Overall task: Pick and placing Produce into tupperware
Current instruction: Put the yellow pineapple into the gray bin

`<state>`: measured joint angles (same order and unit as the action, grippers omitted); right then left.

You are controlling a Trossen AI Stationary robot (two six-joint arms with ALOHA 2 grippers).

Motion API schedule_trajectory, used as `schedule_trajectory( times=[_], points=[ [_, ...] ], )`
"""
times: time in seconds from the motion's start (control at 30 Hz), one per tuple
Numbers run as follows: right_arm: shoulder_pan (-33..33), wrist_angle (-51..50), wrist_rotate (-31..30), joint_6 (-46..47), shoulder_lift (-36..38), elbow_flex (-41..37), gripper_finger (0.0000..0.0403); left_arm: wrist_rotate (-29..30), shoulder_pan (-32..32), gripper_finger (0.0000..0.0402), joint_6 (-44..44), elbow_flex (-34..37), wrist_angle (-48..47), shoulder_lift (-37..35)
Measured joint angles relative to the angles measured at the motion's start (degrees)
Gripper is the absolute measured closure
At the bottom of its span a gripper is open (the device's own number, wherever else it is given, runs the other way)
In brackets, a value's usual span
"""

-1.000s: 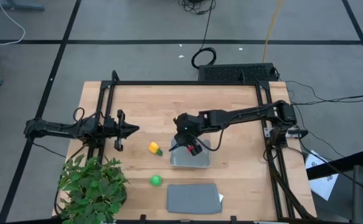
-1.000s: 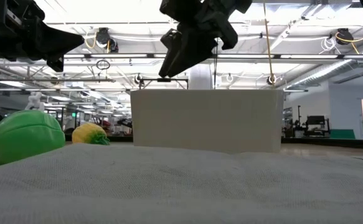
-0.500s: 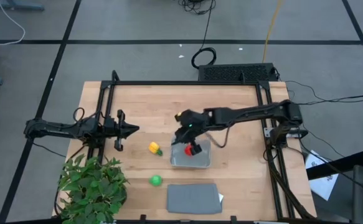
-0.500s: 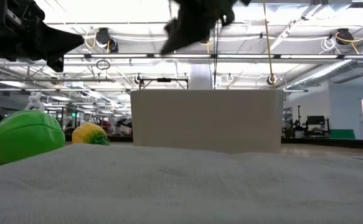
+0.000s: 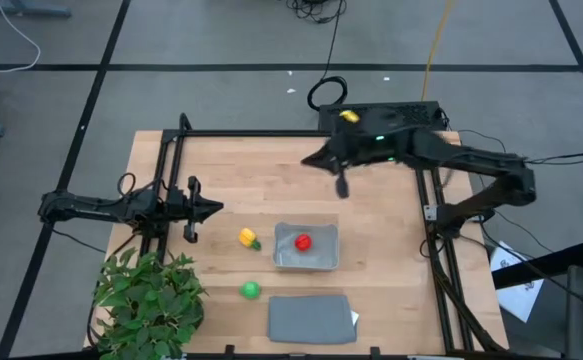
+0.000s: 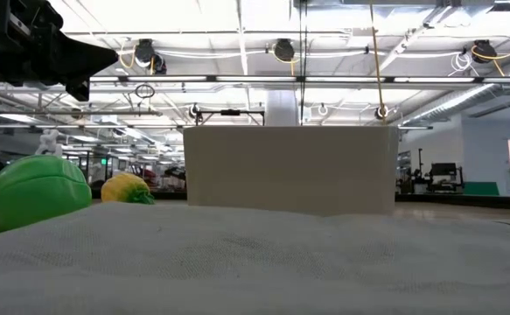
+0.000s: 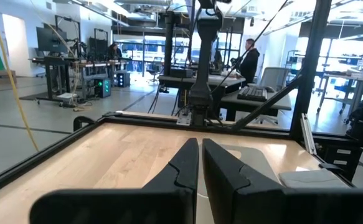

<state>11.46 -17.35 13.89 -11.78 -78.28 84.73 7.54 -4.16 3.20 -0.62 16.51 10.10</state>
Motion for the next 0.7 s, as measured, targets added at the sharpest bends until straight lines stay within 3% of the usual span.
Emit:
schedule_trajectory(
  times=[0.2,0.47,0.6,0.7],
  points=[
    [4.6,6.4,-0.1,5.6,11.3,-10.7,0.0403,0.0,0.0,0.0376,0.0,0.0,0.0,0.0],
    [5.3,10.5,0.0,9.6,25.2,-26.6,0.0403,0.0,0.0,0.0376,0.1,0.0,0.0,0.0],
    [5.3,16.5,8.4,11.4,30.7,-36.7,0.0403,0.0,0.0,0.0376,0.1,0.0,0.0,0.0],
    [5.5,22.2,8.4,12.9,33.4,-43.6,0.0403,0.0,0.0,0.0376,0.1,0.0,0.0,0.0]
  ],
)
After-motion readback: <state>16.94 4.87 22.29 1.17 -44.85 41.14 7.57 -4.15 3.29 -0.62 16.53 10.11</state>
